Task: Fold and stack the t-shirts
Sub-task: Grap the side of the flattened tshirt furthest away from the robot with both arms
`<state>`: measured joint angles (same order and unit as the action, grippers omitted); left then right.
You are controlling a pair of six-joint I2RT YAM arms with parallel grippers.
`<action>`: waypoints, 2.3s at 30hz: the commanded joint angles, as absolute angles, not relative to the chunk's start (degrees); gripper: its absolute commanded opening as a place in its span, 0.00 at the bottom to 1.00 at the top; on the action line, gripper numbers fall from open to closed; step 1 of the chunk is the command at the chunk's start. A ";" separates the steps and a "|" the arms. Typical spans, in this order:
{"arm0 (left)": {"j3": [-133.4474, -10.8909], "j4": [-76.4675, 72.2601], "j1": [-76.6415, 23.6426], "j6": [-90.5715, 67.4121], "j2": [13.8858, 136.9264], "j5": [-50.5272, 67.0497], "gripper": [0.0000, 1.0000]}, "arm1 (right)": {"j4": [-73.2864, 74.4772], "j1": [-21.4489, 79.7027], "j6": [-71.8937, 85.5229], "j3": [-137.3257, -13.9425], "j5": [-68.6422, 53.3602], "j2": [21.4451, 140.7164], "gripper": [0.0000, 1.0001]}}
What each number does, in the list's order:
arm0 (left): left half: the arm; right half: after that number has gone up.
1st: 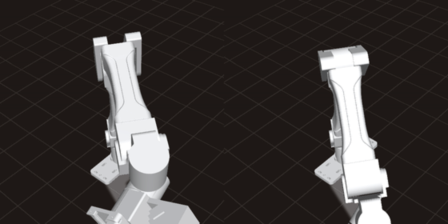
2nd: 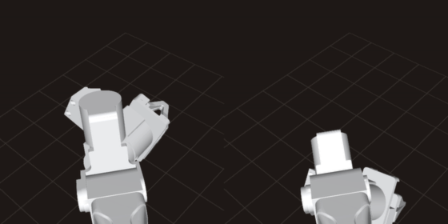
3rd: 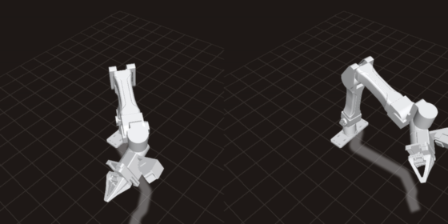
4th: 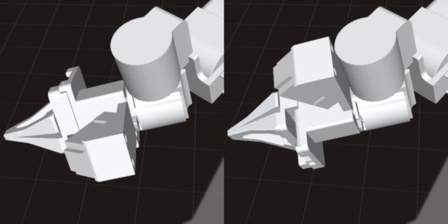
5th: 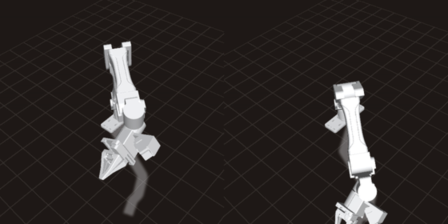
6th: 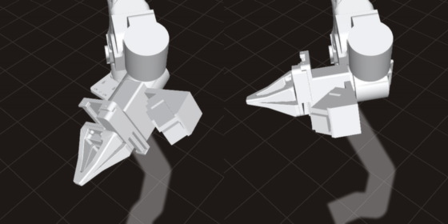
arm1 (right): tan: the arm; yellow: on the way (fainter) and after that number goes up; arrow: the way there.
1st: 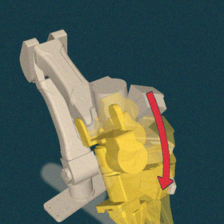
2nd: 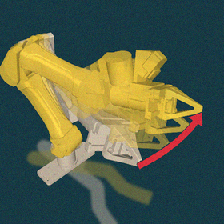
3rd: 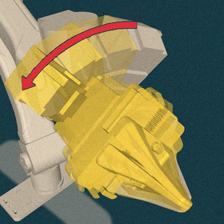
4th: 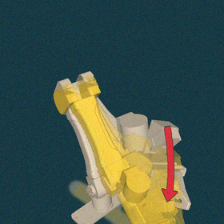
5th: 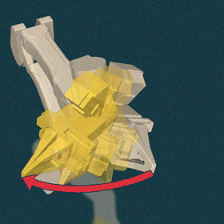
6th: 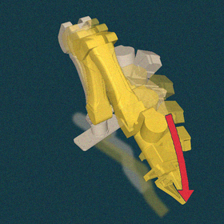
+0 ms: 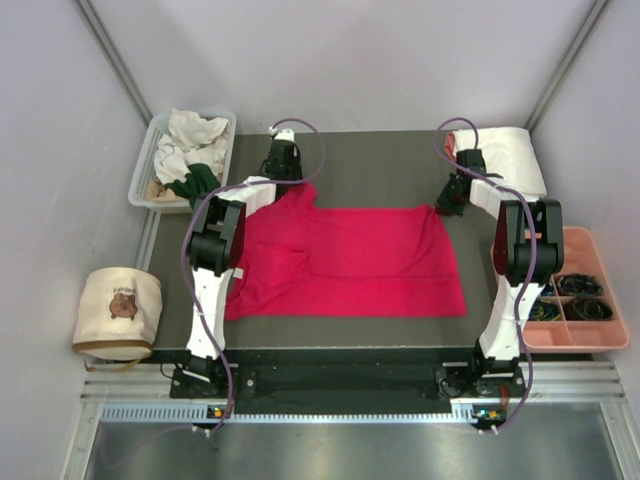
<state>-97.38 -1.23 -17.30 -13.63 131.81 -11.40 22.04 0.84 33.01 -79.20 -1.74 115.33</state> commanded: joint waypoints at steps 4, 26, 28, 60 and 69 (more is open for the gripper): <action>-99.67 -2.46 -17.23 -14.15 130.08 -11.95 0.46 | 23.38 0.26 32.69 -79.45 -2.11 117.69 0.00; -99.75 -2.46 -17.23 -14.06 128.76 -12.57 0.45 | 23.47 0.26 32.52 -79.63 -2.46 117.86 0.00; -99.76 -2.37 -17.23 -14.06 128.67 -12.57 0.45 | 23.47 0.26 32.52 -79.72 -2.55 118.04 0.00; -99.14 -1.05 -17.23 -13.36 126.57 -14.59 0.00 | 23.38 0.26 32.61 -79.72 -2.90 118.04 0.00; -90.36 -2.20 -17.23 -12.48 117.25 -17.49 0.00 | 21.36 0.26 32.87 -76.73 -3.16 113.82 0.00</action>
